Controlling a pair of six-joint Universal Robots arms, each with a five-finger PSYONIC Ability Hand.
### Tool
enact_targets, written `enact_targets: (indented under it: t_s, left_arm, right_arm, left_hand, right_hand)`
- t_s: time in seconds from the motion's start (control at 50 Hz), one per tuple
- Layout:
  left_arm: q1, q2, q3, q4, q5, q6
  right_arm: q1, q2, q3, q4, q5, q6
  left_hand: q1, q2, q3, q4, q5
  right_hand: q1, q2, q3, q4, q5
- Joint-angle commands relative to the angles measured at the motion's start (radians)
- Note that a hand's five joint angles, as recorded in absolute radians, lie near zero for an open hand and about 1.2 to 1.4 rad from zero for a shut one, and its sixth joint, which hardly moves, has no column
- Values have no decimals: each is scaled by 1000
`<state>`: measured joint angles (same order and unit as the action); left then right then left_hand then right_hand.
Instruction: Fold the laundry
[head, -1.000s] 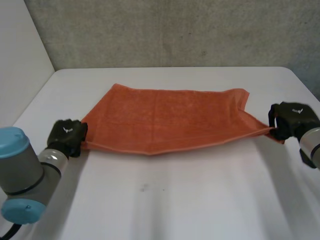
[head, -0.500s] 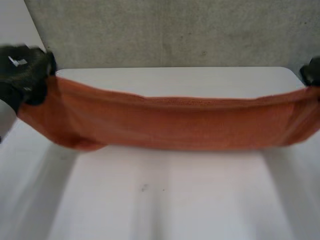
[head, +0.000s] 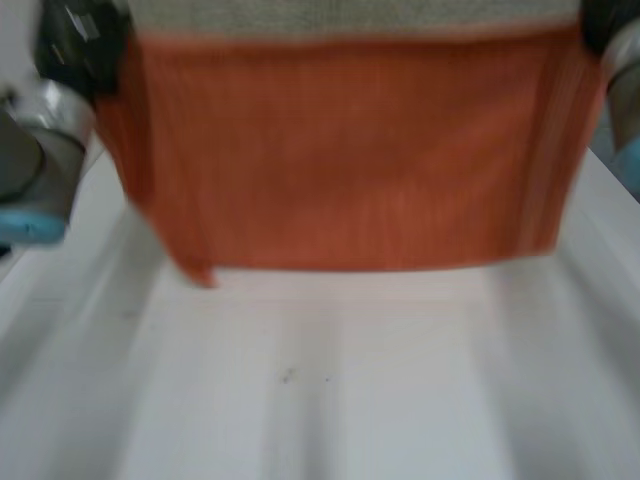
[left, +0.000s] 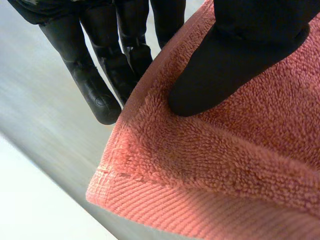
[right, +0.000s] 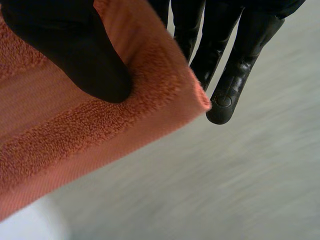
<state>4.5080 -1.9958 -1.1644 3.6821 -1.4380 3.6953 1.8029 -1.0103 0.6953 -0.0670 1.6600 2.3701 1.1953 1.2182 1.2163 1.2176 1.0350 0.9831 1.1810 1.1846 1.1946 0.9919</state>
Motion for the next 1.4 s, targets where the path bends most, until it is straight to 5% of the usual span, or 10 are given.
enact_targets:
  t_s: [0.02,0.28,0.5,0.74,0.9,1.0,1.04,1.1,1.22,1.4]
  left_arm:
    - [8,147,-58,263,-48,-141]
    - [19,48,-308,199,-29,-166]
    - [10,-171,-455,202,-24,-156]
    - [20,-110,-626,125,-24,-127]
    - [54,43,-741,-66,-27,2]
    - [57,201,-802,-332,-30,126]
    - [59,308,-810,-529,-22,153]
    - [59,350,-793,-609,-16,153]
    - [60,333,-747,-527,24,153]
    - [36,-13,-523,-234,37,152]
  right_arm:
    - [10,-195,160,-292,-11,89]
    - [7,-202,548,-289,-91,95]
    - [12,33,697,-257,-111,83]
    - [-17,-17,773,-70,-114,83]
    - [-57,-177,863,145,-124,15]
    - [-150,-344,960,482,-126,-243]
    - [-180,-373,969,536,-129,-288]
    - [-206,-393,968,541,-152,-316]
    - [-211,-383,938,492,-167,-311]
    - [-114,-99,745,274,-120,-175]
  left_hand:
    - [201,178,180,179,187]
    - [201,178,180,179,187]
    - [201,178,180,179,187]
    - [201,178,180,179,187]
    - [201,178,180,179,187]
    - [201,178,180,179,187]
    - [201,178,180,179,187]
    - [201,178,180,179,187]
    - [201,178,180,179,187]
    - [201,178,180,179,187]
  right_hand:
    - [413,215,212,202,230]
    - [413,215,212,202,230]
    - [413,215,212,202,230]
    - [413,215,212,202,230]
    - [413,215,212,202,230]
    - [413,215,212,202,230]
    - [413,215,212,202,230]
    - [413,215,212,202,230]
    - [413,215,212,202,230]
    - [413,215,212,202,230]
